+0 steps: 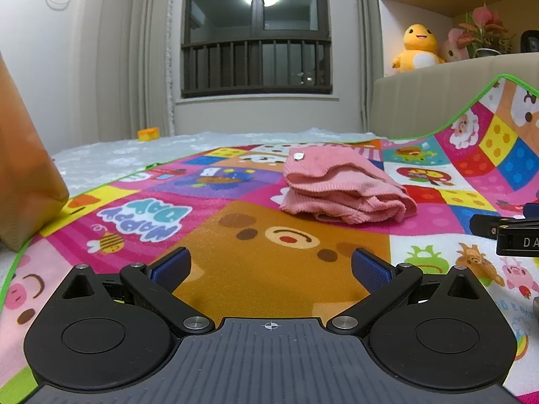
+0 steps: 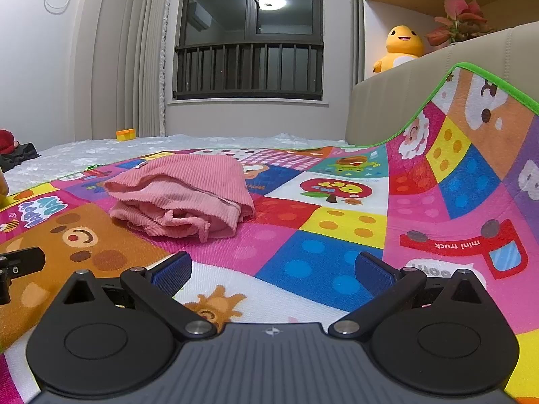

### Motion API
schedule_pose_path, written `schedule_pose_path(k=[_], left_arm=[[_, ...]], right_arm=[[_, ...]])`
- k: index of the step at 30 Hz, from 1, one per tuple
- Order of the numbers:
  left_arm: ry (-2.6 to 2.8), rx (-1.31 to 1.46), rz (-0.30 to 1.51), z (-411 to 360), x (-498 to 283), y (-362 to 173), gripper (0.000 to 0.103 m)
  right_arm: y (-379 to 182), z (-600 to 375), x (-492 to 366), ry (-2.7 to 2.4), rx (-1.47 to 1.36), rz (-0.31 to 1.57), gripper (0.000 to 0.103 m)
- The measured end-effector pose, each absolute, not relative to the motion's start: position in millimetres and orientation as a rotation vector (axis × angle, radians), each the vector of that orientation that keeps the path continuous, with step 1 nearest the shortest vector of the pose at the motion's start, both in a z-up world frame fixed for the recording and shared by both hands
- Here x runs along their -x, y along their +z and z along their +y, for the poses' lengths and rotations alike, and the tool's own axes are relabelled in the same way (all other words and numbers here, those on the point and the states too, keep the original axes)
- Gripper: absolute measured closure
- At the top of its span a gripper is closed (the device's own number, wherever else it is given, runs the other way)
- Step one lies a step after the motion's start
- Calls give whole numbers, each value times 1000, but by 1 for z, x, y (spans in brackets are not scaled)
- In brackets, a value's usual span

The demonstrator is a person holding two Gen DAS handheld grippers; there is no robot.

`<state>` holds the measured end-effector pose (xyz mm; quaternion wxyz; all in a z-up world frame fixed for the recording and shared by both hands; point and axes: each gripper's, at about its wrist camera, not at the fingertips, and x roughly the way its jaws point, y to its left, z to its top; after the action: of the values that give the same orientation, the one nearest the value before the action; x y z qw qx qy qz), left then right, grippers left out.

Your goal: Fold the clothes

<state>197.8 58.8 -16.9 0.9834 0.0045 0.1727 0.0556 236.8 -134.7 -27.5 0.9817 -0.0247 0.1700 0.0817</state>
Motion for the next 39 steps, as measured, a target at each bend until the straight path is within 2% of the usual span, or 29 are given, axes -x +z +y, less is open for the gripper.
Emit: schedule_pose_path(k=[39], left_arm=[[120, 7, 334, 61, -195, -16, 0]], right_arm=[[-27, -138, -235, 161, 33, 336, 0]])
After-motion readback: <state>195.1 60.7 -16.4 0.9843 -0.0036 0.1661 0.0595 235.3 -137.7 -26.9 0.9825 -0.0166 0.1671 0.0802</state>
